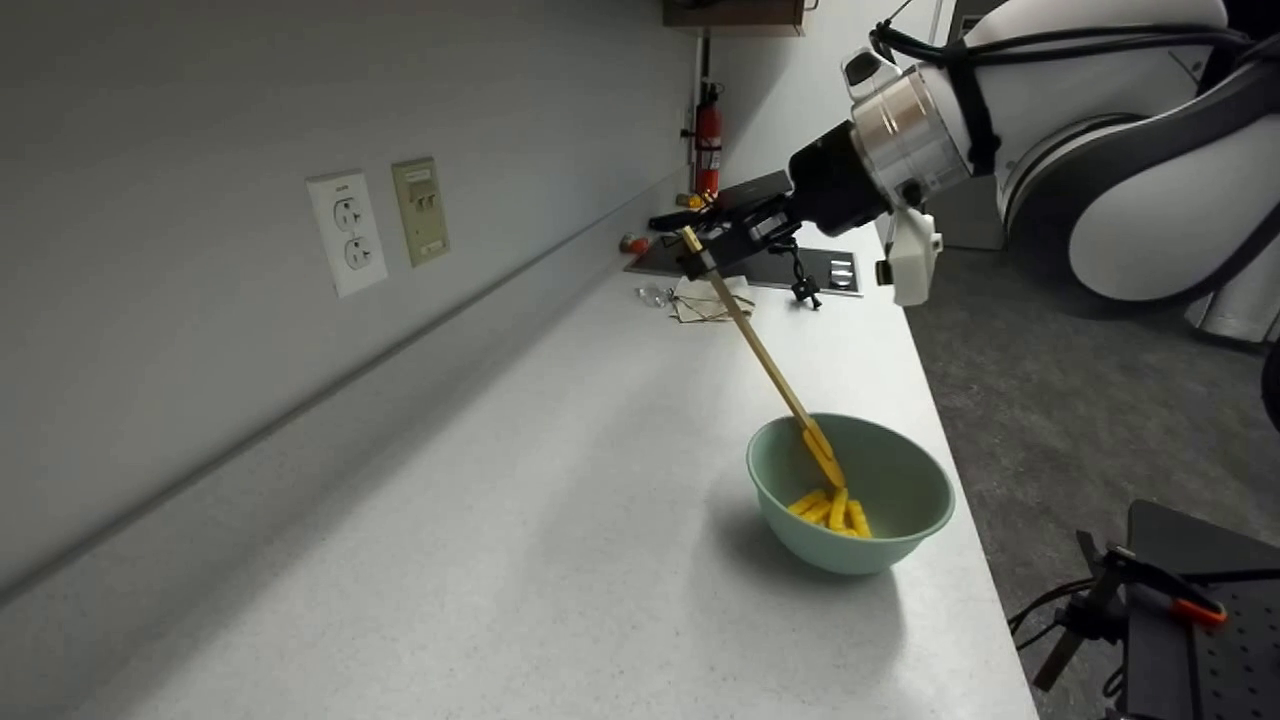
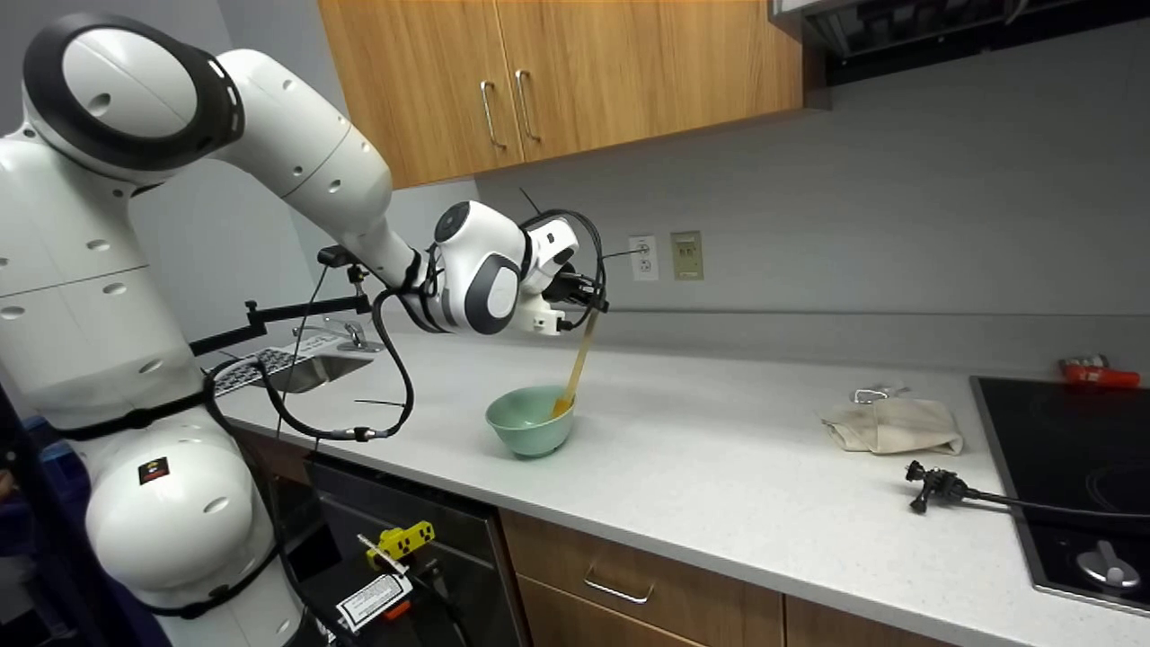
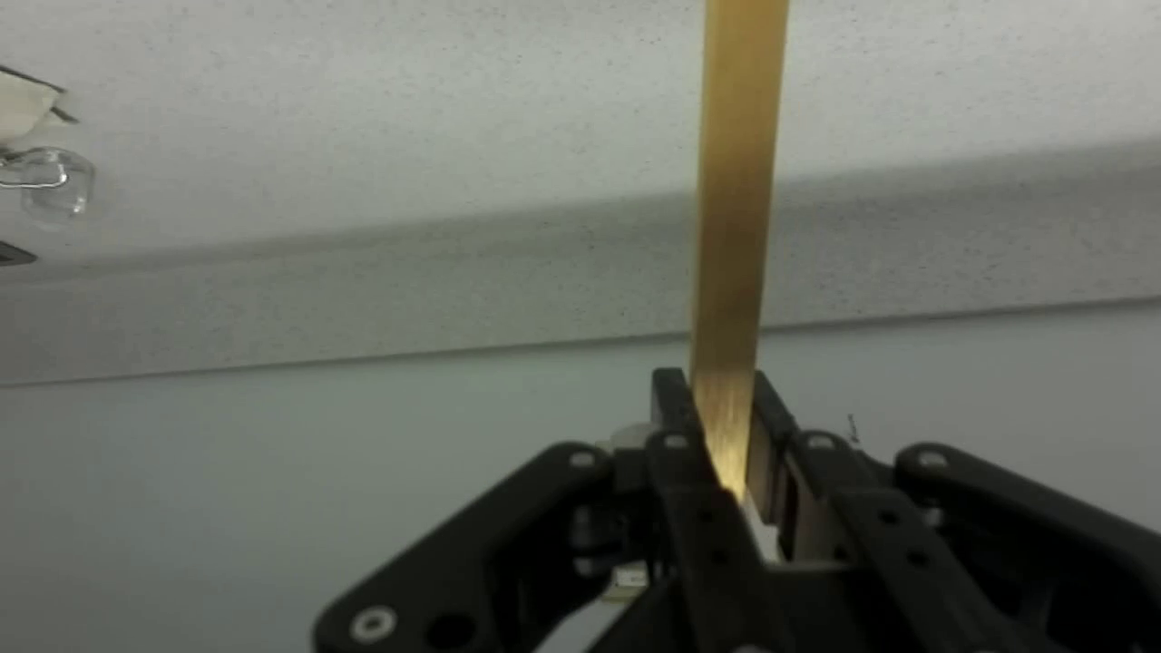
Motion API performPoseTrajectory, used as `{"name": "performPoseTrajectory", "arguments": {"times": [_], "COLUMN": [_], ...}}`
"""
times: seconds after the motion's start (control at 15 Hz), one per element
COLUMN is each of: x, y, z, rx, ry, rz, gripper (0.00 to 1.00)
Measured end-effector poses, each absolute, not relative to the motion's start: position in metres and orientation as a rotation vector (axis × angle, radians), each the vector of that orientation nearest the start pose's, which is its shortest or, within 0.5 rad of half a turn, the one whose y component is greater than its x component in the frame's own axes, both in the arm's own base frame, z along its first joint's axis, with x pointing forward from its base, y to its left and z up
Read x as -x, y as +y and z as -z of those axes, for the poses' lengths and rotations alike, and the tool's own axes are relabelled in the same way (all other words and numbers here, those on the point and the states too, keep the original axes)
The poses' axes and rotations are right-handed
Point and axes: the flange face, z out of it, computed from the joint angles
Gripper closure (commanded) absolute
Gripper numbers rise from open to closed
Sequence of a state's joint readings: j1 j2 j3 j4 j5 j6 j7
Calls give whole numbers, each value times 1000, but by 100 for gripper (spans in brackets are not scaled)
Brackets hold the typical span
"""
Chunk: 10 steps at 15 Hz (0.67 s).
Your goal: Use the wooden spatula to stir the contents in the green bowl
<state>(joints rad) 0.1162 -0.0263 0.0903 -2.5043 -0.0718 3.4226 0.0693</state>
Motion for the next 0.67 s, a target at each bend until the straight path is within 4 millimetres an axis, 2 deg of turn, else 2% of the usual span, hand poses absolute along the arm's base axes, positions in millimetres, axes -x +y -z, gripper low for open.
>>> {"name": "performPoseTrajectory", "arguments": {"times": [0.13, 0.33, 0.67], "x": [-502, -501, -493], "y": [110, 115, 143], "z": [-408, -408, -403], "rx": [2694, 2689, 2668], "ry": [-290, -302, -375], "rz": [1376, 1373, 1344], "gripper": [96, 96, 96]}}
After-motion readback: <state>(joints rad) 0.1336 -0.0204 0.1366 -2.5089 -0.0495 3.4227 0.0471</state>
